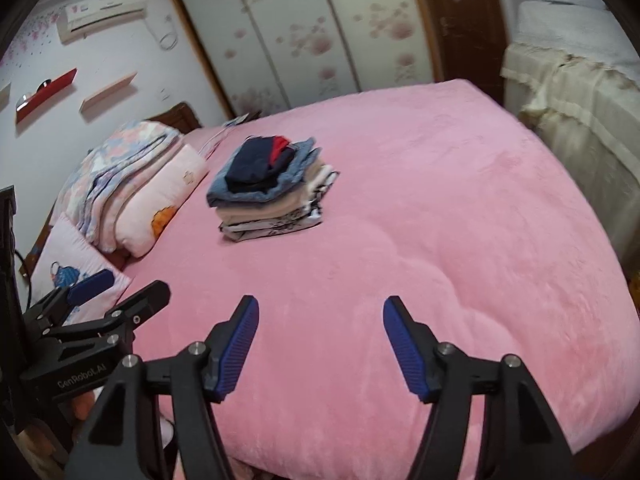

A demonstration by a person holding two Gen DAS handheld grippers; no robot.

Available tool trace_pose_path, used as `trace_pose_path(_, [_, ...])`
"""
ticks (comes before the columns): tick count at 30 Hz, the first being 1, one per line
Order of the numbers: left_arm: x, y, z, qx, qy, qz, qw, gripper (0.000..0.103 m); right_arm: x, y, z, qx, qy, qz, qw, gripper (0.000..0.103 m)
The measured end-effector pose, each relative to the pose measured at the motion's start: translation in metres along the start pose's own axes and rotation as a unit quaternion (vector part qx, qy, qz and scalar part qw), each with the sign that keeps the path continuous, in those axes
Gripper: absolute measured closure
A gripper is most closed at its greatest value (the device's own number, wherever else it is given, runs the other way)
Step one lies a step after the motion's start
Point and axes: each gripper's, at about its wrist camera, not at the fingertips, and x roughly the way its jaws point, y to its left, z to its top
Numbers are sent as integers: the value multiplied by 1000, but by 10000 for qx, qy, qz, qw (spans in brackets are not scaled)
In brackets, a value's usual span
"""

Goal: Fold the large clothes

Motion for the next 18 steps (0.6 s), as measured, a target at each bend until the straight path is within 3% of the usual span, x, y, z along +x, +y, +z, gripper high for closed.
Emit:
trace_pose_path(5, [-1,-10,-30,-69,100,153,9998,7,-8,-9,-30,128,8,-348,9993,38])
trace_pose_path(11, [3,-19,-58,-165,330,6,9993,7,-17,-21,-55,338,-69,-603,9976,38])
trace_pose_path(18, [12,-24,-67,-198,460,-65,9987,7,-14,-16,-68,87,-63,-801,9967,38])
